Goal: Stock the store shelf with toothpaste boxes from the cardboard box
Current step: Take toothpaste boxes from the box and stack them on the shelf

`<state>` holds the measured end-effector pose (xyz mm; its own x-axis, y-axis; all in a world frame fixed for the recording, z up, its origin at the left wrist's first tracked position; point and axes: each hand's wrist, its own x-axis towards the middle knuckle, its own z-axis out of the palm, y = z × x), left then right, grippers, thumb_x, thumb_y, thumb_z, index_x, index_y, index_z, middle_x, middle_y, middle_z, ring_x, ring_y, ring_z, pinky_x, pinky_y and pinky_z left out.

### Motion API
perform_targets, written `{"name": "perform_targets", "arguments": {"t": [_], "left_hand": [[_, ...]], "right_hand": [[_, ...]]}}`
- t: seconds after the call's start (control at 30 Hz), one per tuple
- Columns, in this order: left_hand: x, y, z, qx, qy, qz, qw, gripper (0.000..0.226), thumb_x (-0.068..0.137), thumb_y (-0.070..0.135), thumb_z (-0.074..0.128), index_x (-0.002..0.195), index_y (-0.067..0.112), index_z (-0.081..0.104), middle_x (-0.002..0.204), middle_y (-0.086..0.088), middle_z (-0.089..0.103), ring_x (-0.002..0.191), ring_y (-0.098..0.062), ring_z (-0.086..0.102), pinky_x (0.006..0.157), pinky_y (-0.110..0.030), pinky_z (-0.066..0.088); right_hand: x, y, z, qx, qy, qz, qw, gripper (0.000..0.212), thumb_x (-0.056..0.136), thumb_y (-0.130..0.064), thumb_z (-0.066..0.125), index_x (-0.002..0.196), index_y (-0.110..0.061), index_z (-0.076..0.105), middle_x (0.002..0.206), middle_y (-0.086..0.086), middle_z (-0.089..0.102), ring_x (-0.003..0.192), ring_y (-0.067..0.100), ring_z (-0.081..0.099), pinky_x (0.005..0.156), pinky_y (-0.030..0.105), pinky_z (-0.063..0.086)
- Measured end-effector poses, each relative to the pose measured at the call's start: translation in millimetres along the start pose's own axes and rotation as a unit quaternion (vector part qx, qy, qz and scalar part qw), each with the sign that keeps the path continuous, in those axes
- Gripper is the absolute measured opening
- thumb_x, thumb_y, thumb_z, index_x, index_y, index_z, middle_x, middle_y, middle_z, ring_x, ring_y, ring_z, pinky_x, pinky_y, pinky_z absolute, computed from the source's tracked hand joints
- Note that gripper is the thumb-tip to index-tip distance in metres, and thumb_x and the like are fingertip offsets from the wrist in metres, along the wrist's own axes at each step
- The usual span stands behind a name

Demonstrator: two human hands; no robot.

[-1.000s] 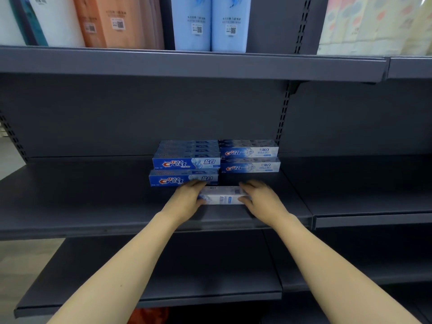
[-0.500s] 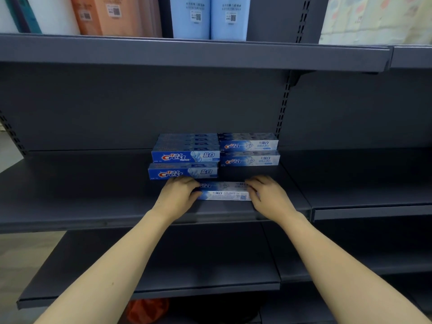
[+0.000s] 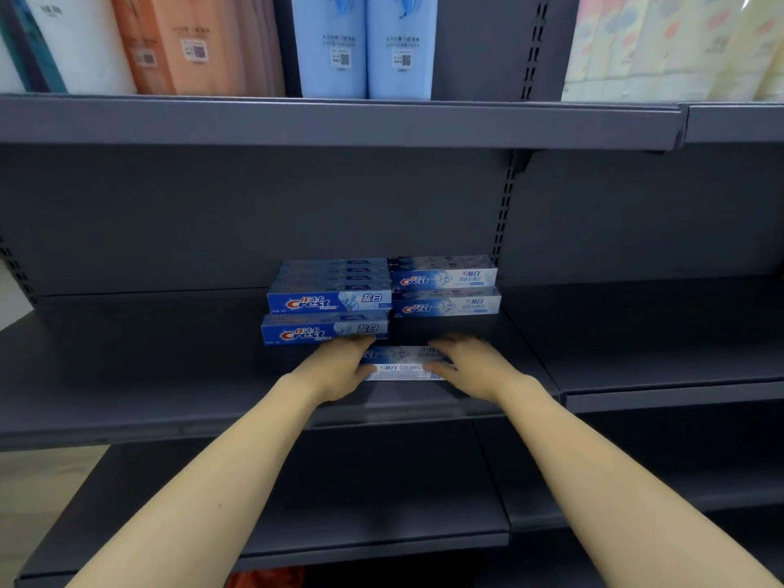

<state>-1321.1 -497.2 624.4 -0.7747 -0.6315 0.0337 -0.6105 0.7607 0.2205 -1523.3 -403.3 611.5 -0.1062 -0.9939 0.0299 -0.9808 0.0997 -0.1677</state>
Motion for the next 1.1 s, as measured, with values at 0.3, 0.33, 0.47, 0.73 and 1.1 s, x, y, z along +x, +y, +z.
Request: {"name": "perform_targets", "arguments": {"t": [0.3,0.33,0.47,0.73,1.1], "left_hand": [[30.5,48.1,15.5,0.144,0.155,0.049,0.976,0.059,0.075,0.021,0.074,0.128,0.007,0.054,0.123,-0.01,0.057,0.113,-0.029,0.056,0.094,-0.036,0.046],[36.9,53.0,20.4,0.159,0.182,0.066,0.968,0.057,0.059,0.018,0.085,0.111,0.006,0.066,0.104,-0.01,0.065,0.095,-0.028,0.065,0.08,-0.036,0.054],[61.3,71.6,25.5,0.176,0.248,0.071,0.95,0.053,0.036,0.015,0.092,0.085,0.009,0.074,0.082,-0.004,0.069,0.072,-0.023,0.069,0.058,-0.031,0.057],[117.9,77.8,21.4,0.191,0.269,0.017,0.944,0.056,0.034,0.003,0.09,0.087,0.006,0.072,0.083,-0.008,0.069,0.072,-0.025,0.068,0.063,-0.033,0.059],[152.6,64.8,36.6,0.233,0.291,0.008,0.928,0.056,0.024,-0.005,0.083,0.078,0.005,0.073,0.072,-0.009,0.067,0.062,-0.024,0.066,0.059,-0.03,0.057]], "right_hand": [[-11.2,42.1,-6.5,-0.128,0.081,0.009,0.988,0.059,0.096,-0.041,0.047,0.145,-0.013,0.032,0.143,0.007,0.036,0.13,0.027,0.039,0.105,0.034,0.036],[-13.0,48.0,-5.3,-0.139,0.102,0.015,0.985,0.057,0.094,-0.039,0.052,0.141,-0.01,0.04,0.139,0.009,0.042,0.125,0.029,0.044,0.1,0.037,0.04],[-9.9,73.5,-7.4,-0.183,0.217,0.01,0.959,0.054,0.055,-0.029,0.09,0.098,-0.002,0.071,0.089,0.012,0.066,0.074,0.029,0.068,0.058,0.034,0.055],[36.9,99.2,-29.1,-0.239,0.279,-0.013,0.93,0.06,0.041,-0.031,0.093,0.093,-0.005,0.074,0.084,0.007,0.069,0.072,0.023,0.068,0.063,0.029,0.055],[88.7,117.2,-4.0,-0.237,0.285,-0.022,0.928,0.055,0.037,-0.013,0.091,0.089,-0.006,0.074,0.079,0.006,0.068,0.069,0.021,0.067,0.058,0.029,0.056]]}}
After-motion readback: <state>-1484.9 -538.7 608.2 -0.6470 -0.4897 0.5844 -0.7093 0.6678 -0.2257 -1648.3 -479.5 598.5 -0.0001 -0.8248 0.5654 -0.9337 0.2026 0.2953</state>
